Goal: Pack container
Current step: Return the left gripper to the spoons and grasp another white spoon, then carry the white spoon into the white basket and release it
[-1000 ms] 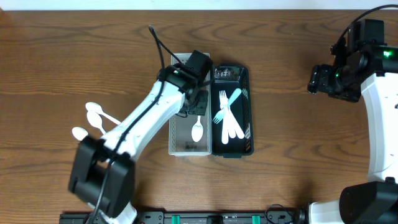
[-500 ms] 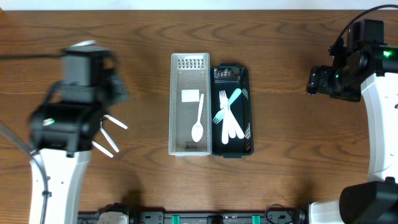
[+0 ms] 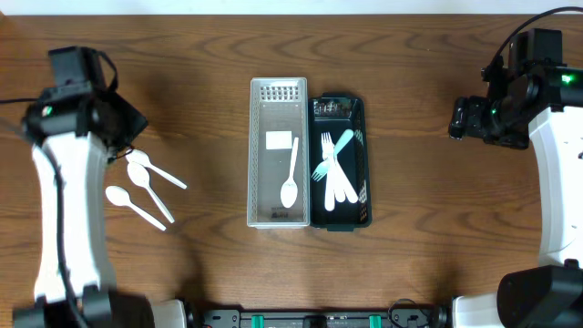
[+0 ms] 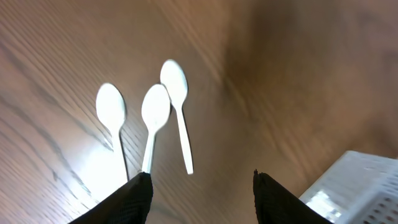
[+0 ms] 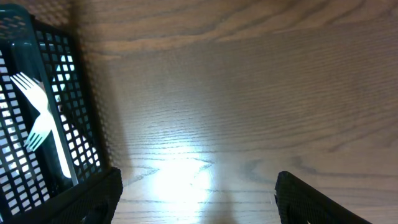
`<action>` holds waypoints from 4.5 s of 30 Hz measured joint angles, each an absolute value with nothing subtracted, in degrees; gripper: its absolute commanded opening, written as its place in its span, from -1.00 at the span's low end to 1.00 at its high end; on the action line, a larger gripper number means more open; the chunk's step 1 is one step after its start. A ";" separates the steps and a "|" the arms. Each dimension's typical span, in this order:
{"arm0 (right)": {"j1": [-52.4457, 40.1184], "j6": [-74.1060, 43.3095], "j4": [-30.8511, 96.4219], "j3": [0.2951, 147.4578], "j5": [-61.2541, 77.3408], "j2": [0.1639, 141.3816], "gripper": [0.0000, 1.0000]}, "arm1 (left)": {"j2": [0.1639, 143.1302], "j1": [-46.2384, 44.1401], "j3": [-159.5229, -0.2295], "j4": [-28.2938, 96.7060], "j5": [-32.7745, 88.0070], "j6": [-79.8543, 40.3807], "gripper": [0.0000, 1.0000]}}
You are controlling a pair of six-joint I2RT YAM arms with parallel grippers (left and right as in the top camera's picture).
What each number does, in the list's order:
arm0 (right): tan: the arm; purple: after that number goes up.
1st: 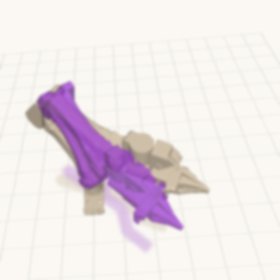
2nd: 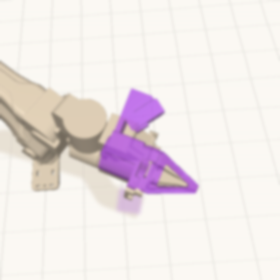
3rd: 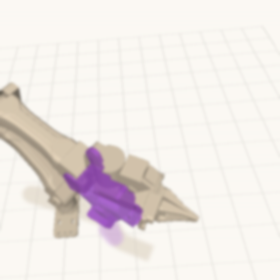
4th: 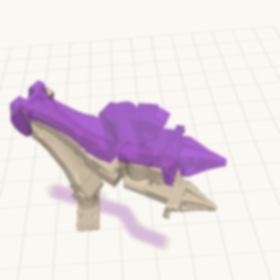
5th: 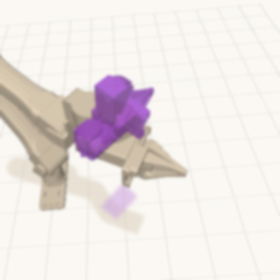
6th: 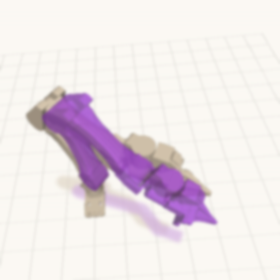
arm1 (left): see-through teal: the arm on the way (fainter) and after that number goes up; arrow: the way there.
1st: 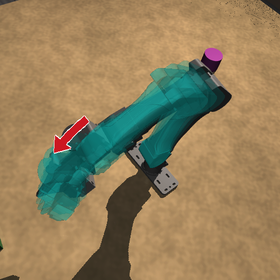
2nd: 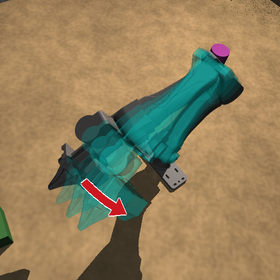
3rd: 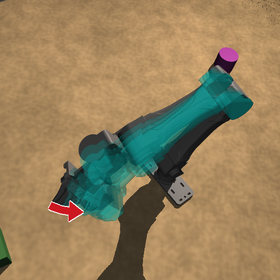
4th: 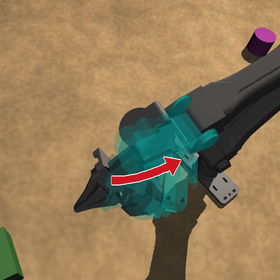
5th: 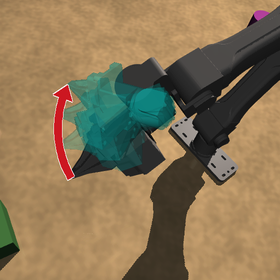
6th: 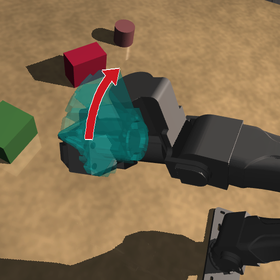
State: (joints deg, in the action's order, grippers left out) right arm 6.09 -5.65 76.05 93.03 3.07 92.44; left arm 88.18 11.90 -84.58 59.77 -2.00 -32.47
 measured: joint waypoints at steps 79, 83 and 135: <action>6.09 -5.65 76.90 93.01 3.07 92.44 0.63 | 105.34 17.96 -60.84 37.80 3.70 -28.12 -0.70; 6.09 -5.65 76.90 93.01 3.07 92.44 0.64 | 105.34 17.93 -60.86 37.58 3.90 -28.29 -0.88; 6.09 -5.65 76.71 92.95 3.07 92.44 0.64 | 96.95 -27.68 -69.32 40.36 -2.39 -13.41 0.16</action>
